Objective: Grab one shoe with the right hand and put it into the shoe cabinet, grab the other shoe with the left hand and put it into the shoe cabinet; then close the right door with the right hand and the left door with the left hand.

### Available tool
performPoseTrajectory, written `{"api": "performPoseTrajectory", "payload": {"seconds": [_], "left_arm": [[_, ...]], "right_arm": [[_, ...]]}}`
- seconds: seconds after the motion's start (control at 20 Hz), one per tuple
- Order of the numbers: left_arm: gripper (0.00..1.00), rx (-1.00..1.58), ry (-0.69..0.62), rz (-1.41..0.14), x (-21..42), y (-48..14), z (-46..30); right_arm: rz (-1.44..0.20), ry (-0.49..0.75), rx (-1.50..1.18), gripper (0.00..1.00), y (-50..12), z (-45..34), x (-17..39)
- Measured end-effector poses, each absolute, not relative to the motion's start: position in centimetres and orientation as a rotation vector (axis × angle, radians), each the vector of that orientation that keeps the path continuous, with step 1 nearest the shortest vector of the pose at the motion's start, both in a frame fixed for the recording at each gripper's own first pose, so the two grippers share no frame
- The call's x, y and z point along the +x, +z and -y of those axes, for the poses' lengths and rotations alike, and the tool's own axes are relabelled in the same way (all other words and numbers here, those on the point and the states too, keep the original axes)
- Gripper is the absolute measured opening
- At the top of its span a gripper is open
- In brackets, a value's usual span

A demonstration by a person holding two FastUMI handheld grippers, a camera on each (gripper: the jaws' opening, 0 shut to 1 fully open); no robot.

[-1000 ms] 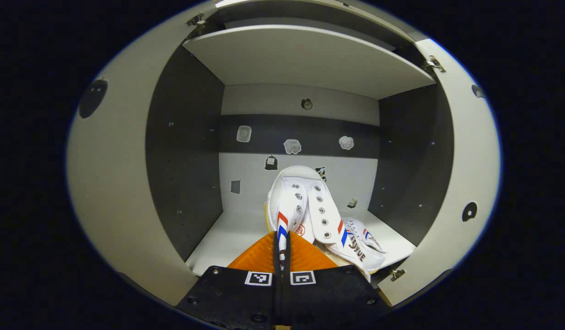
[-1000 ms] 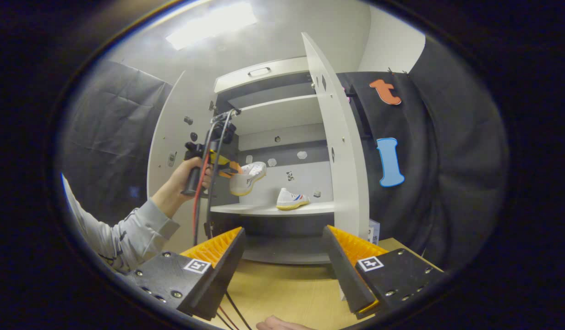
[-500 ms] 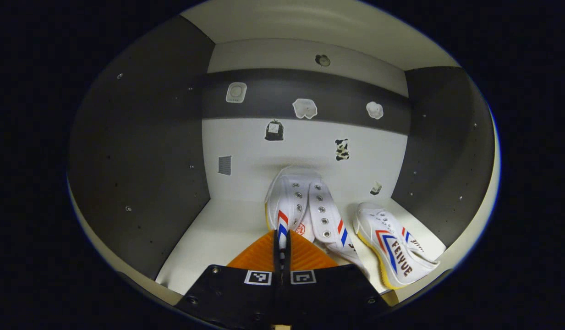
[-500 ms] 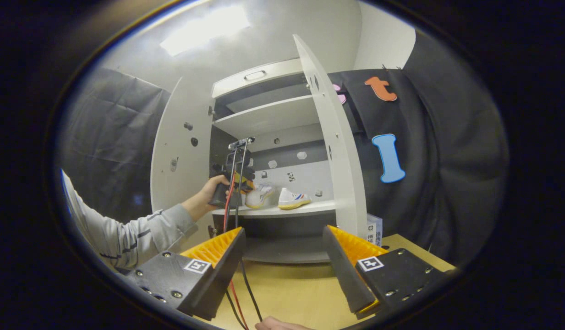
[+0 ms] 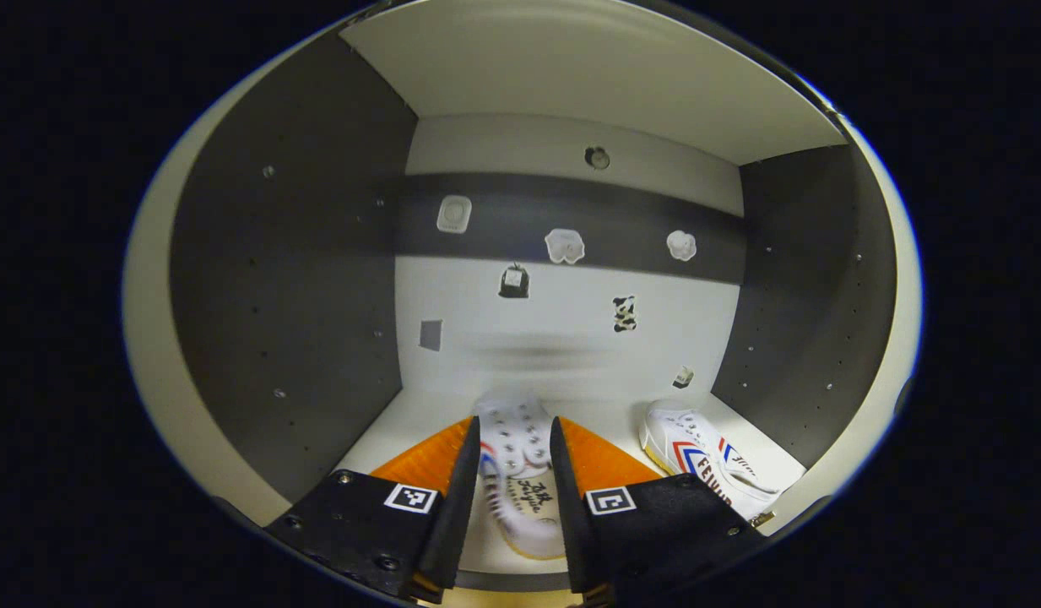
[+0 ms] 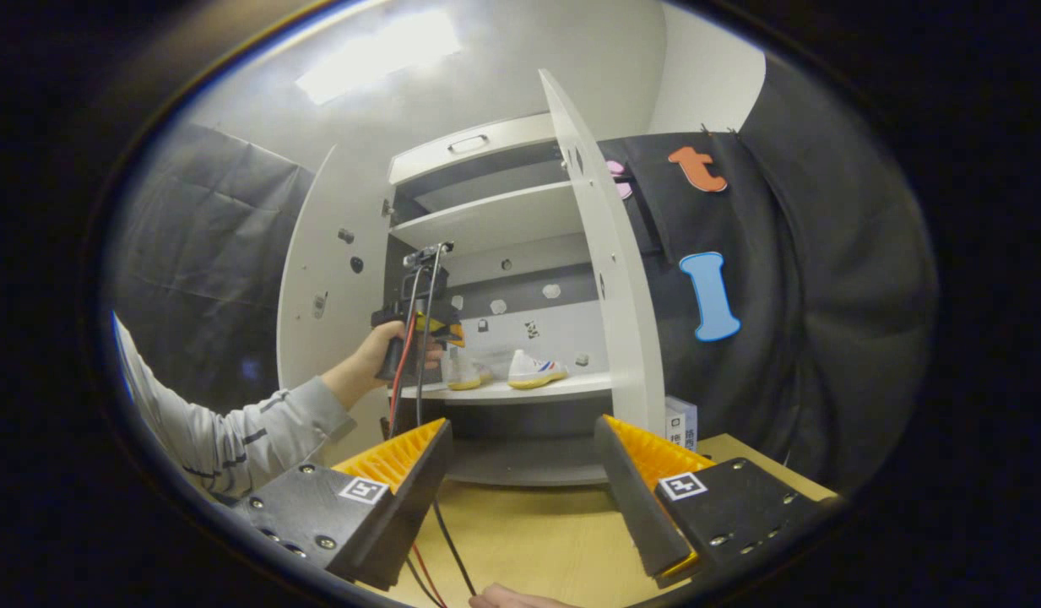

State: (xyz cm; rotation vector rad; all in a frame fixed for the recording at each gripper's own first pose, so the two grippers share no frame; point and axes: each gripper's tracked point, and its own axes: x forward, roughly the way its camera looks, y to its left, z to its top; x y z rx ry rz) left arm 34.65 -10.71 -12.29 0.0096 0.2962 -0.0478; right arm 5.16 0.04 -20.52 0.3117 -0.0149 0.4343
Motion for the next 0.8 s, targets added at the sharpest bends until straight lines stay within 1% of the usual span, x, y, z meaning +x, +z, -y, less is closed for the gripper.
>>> {"api": "performPoseTrajectory", "payload": {"seconds": [0.05,0.15,0.2,0.3,0.35,0.4,0.45,0.5,0.65,0.8], "left_arm": [[0.43,0.049,-0.065,-0.256,33.8,-11.2,11.2],[0.81,0.092,-0.052,-0.196,31.9,-10.1,11.4],[0.99,0.101,-0.069,-0.183,30.4,-9.6,11.8],[0.96,0.081,-0.093,-0.165,28.1,-8.9,12.3],[0.98,0.068,-0.108,-0.161,26.9,-8.5,12.5],[0.98,0.05,-0.129,-0.149,25.8,-8.1,12.8],[0.98,0.038,-0.153,-0.149,24.6,-7.9,13.1],[0.98,0.028,-0.174,-0.142,23.3,-7.6,13.2],[0.98,0.022,-0.212,-0.111,20.2,-6.7,13.1],[0.98,0.016,-0.239,-0.129,17.3,-7.2,12.6]], "right_arm": [[0.017,0.431,0.302,1.0,-20.6,0.2,5.2],[0.027,0.412,0.274,1.0,-20.5,1.6,5.0],[0.03,0.386,0.264,1.0,-20.5,2.6,5.2],[0.03,0.346,0.253,1.0,-20.6,4.4,5.4],[0.026,0.329,0.252,1.0,-20.9,5.0,5.6],[0.024,0.309,0.252,0.98,-21.0,5.9,5.8],[0.023,0.289,0.243,0.98,-20.9,6.9,6.0],[0.022,0.268,0.218,1.0,-20.9,8.3,5.8],[0.026,0.171,0.157,1.0,-20.7,13.0,6.7],[-0.013,0.108,0.141,1.0,-21.1,16.7,7.8]]}}
